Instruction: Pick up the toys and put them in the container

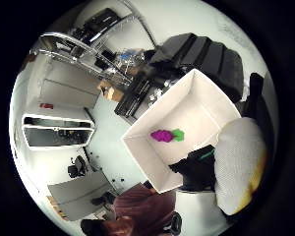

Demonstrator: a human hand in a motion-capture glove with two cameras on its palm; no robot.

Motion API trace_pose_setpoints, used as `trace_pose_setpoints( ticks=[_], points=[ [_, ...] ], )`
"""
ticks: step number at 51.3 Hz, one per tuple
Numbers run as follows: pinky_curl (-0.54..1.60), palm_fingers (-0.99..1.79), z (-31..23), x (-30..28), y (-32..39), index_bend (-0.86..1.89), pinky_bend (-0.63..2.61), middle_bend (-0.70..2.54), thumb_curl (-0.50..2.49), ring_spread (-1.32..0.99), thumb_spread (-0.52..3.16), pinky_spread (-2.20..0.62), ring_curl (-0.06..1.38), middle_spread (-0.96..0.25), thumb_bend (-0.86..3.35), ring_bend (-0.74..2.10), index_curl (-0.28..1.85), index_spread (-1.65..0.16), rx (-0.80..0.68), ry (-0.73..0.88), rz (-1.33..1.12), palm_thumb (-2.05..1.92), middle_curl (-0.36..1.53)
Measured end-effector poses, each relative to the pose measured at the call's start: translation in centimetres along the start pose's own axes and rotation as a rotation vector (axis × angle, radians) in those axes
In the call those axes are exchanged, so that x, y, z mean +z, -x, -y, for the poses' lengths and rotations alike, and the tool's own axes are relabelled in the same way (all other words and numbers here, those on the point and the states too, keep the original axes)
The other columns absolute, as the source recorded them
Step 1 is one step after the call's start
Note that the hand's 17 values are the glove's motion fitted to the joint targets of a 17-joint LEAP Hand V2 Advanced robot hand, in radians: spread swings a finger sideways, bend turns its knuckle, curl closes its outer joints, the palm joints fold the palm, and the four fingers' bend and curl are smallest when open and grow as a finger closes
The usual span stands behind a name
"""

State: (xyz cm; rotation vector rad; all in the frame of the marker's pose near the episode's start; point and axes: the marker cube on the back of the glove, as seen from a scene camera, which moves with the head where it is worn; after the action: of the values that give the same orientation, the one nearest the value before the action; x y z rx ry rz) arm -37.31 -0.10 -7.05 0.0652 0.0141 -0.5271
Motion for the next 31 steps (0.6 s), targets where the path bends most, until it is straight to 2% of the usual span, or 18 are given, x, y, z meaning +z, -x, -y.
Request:
trace_pose_setpoints(
  ticks=[7,12,14,15,16,17,22,31],
  points=[
    [0.62,1.03,1.1,1.3,1.5,0.84,1.05,1.22,1.25,-0.37,0.43,-0.41,0.72,-0.19,-0.01,1.38,1.06,-0.28,-0.029,-0.019,0.075,0.54,0.85],
    [0.63,0.75,1.8,2.2,2.7,0.7,1.1,1.09,1.25,-0.37,0.46,-0.4,0.71,-0.23,-0.01,1.33,1.06,-0.29,-0.016,0.069,0.146,0.55,0.82],
    [0.64,0.53,1.4,3.1,2.7,0.55,1.15,1.0,1.23,-0.37,0.51,-0.39,0.72,-0.25,-0.02,1.34,1.05,-0.28,-0.057,0.204,0.132,0.53,0.8],
    [0.64,0.04,1.2,3.6,2.7,0.34,1.14,0.83,1.19,-0.35,0.62,-0.34,0.7,-0.23,-0.16,1.29,0.98,-0.27,-0.072,0.27,0.122,0.27,0.74],
    [0.71,-0.51,1.0,4.0,2.7,0.24,1.26,0.6,1.12,-0.27,0.71,-0.28,0.71,-0.18,-0.16,1.17,0.97,-0.26,-0.08,0.309,0.116,0.2,0.7],
    [0.71,-0.77,1.0,4.2,2.8,0.13,1.3,0.48,1.06,-0.23,0.75,-0.24,0.68,-0.13,-0.2,1.02,0.91,-0.26,-0.084,0.319,0.118,0.08,0.66],
    [0.59,-0.7,1.3,4.3,2.7,-0.05,1.22,0.19,0.9,-0.11,0.89,-0.11,0.5,-0.03,-0.12,0.6,0.62,-0.26,-0.076,0.269,0.151,-0.09,0.51],
    [0.5,-0.56,0.1,3.4,0.3,-0.04,1.08,0.06,0.68,0.0,1.03,0.02,0.37,0.04,-0.09,0.36,0.39,-0.23,-0.037,0.259,0.148,-0.11,0.38]
  ],
)
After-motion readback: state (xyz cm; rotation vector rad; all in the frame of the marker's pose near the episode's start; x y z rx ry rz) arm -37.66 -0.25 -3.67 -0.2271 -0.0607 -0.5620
